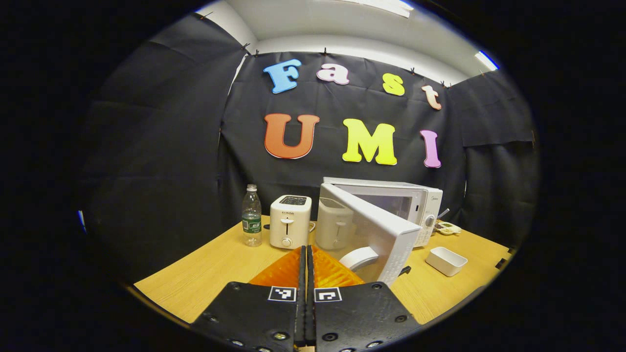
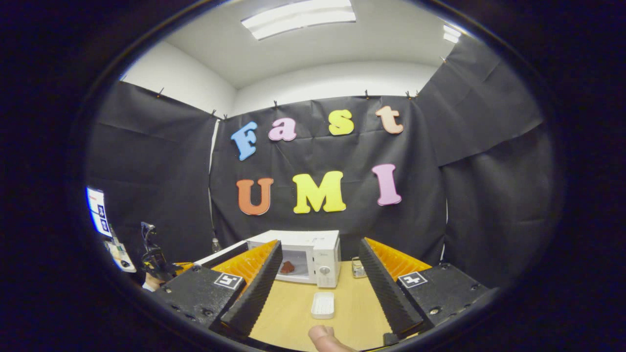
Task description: Open the microwave oven with the left hand, put the food in, and close the microwave oven.
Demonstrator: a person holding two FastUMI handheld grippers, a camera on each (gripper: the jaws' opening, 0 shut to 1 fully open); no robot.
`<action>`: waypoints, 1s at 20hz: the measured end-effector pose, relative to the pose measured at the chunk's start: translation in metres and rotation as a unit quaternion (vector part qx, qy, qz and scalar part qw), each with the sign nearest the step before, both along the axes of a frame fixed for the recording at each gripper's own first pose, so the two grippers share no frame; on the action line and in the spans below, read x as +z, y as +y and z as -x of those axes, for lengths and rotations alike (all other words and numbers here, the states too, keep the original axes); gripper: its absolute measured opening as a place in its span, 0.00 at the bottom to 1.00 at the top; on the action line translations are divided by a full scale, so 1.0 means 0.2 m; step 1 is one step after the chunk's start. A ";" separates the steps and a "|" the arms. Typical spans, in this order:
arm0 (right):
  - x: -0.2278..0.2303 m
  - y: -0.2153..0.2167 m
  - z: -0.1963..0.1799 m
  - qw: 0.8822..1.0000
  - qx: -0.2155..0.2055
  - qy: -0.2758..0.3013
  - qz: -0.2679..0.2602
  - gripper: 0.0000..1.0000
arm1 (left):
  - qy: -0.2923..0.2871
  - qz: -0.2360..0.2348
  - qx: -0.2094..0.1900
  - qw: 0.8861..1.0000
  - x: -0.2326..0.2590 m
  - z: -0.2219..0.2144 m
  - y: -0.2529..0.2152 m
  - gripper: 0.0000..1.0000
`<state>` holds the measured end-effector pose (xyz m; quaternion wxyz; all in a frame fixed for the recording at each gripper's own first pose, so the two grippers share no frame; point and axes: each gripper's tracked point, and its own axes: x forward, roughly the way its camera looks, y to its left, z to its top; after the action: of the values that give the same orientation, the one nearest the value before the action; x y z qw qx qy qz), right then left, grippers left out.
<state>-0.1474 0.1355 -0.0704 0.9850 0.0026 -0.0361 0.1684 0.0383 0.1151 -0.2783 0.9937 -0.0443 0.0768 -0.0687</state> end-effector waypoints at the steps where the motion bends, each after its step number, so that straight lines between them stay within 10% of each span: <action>1: 0.00 0.02 0.01 1.000 0.013 0.004 -0.001 0.90 | 0.006 -0.002 -0.006 1.000 -0.04 -0.01 -0.02 0.00; 20: 0.04 -0.25 0.03 1.000 -0.017 0.001 -0.010 0.90 | 0.036 -0.017 -0.104 0.994 -0.27 -0.13 -0.60 0.00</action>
<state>-0.1536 0.0858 -0.0620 0.9878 0.0120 -0.0370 0.1508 0.0643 -0.0054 -0.3317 0.9783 -0.0214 0.1183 -0.1685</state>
